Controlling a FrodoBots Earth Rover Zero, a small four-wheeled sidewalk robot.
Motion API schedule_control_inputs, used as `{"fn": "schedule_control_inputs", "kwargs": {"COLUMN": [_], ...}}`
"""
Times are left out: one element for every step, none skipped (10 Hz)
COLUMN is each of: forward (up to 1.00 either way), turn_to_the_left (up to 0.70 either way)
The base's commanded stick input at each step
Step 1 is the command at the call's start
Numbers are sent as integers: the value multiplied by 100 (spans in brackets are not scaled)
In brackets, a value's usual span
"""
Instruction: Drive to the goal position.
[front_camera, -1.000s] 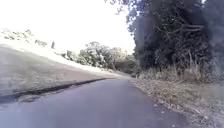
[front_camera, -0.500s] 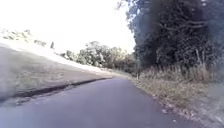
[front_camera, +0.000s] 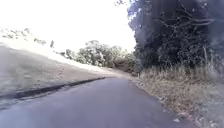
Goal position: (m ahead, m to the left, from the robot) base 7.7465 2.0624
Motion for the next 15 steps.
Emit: {"fn": "schedule_control_inputs", "kwargs": {"forward": [70, 70, 70, 70, 70, 70, 70, 70, 70, 70, 70, 70, 70, 70, 70], "turn_to_the_left": [0, 0, 0, 0, 0, 0, 0, 0, 0, 0, 0, 0, 0, 0, 0]}}
